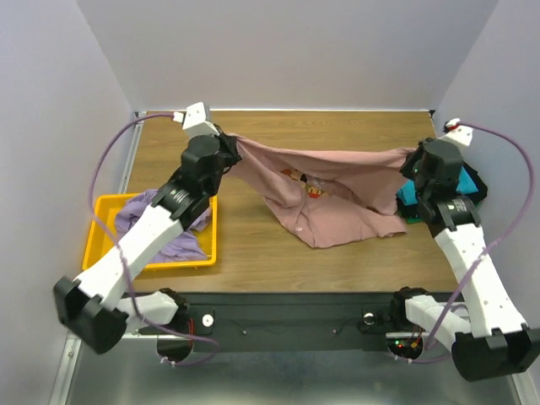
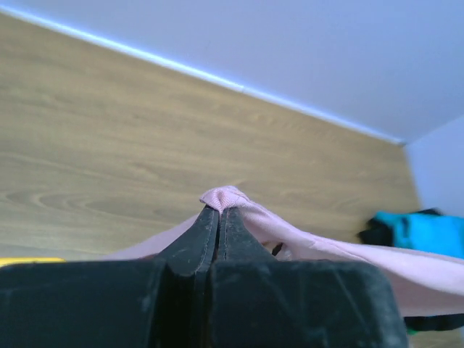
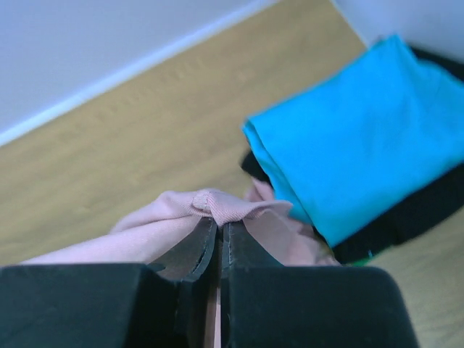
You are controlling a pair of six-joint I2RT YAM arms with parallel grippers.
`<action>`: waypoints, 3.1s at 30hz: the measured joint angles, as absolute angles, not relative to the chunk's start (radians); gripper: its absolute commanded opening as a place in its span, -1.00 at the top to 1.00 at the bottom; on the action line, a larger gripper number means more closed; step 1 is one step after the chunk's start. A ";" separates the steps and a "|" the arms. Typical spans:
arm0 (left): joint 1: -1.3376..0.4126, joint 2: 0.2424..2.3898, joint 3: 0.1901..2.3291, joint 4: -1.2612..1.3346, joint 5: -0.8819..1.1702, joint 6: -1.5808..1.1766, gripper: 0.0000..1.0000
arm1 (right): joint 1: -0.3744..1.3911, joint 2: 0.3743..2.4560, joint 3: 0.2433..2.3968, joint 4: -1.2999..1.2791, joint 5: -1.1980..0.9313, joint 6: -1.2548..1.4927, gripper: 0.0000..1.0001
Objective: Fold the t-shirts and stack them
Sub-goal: Flatten the tshirt out
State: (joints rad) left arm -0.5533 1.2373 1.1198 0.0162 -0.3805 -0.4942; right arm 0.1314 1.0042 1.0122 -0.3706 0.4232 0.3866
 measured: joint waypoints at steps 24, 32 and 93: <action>-0.685 0.672 1.615 -0.187 -0.201 -0.311 1.00 | 0.132 0.725 1.841 -0.620 0.066 0.336 0.99; -0.653 0.859 1.632 -0.143 -0.312 -0.233 1.00 | 0.132 0.853 1.732 -0.596 0.190 0.332 0.99; -0.185 2.484 2.145 -0.325 -0.041 -0.323 -0.97 | 0.138 1.914 1.242 -0.204 0.071 0.442 -1.00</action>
State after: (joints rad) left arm -0.1848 2.4844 2.1452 -0.3248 -0.0406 -0.3233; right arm 0.1383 1.9144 1.2423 -0.2043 0.0708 0.4419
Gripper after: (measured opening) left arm 0.985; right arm 0.998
